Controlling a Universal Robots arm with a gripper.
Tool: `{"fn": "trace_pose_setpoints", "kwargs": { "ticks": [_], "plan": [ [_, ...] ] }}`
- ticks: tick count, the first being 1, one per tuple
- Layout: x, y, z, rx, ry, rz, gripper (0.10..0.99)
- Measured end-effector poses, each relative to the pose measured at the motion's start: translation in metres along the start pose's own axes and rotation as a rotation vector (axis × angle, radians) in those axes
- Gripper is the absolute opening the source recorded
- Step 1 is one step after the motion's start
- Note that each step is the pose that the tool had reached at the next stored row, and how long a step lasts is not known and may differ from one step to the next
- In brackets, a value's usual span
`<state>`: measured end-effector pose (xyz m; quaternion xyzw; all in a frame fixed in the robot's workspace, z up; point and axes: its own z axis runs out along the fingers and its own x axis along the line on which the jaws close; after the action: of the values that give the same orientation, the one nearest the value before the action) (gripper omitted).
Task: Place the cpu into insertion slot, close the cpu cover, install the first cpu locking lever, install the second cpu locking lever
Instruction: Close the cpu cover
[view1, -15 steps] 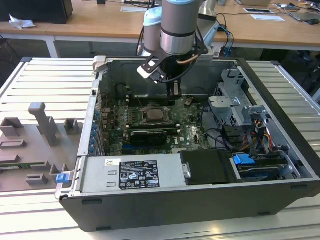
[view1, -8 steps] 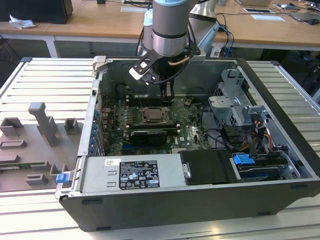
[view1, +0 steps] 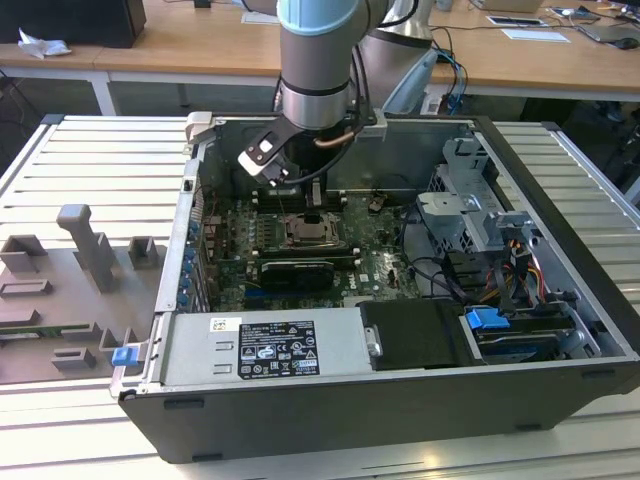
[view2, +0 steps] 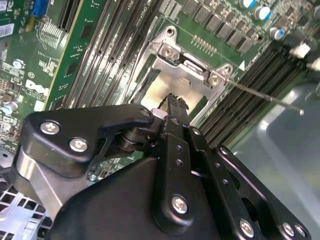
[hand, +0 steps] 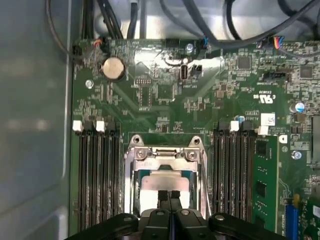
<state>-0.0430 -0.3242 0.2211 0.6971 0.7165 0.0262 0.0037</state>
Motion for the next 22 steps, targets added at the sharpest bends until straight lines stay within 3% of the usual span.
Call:
{"fn": "trace_pose_setpoints", "kwargs": {
  "ticks": [9, 11, 16, 18, 22],
  "plan": [
    [-0.0010, -0.0095, 0.0037, -0.002, 0.0025, -0.025, 0.106],
    [-0.0010, -0.0135, 0.0070, -0.002, 0.0072, -0.034, 0.106],
    [-0.0013, -0.0144, 0.0131, -0.002, 0.0080, -0.040, 0.106],
    [-0.0014, -0.0084, 0.0175, -0.002, 0.0087, -0.042, 0.106],
    [-0.0015, -0.0013, 0.0178, -0.002, 0.0100, -0.043, 0.106]
  ]
}}
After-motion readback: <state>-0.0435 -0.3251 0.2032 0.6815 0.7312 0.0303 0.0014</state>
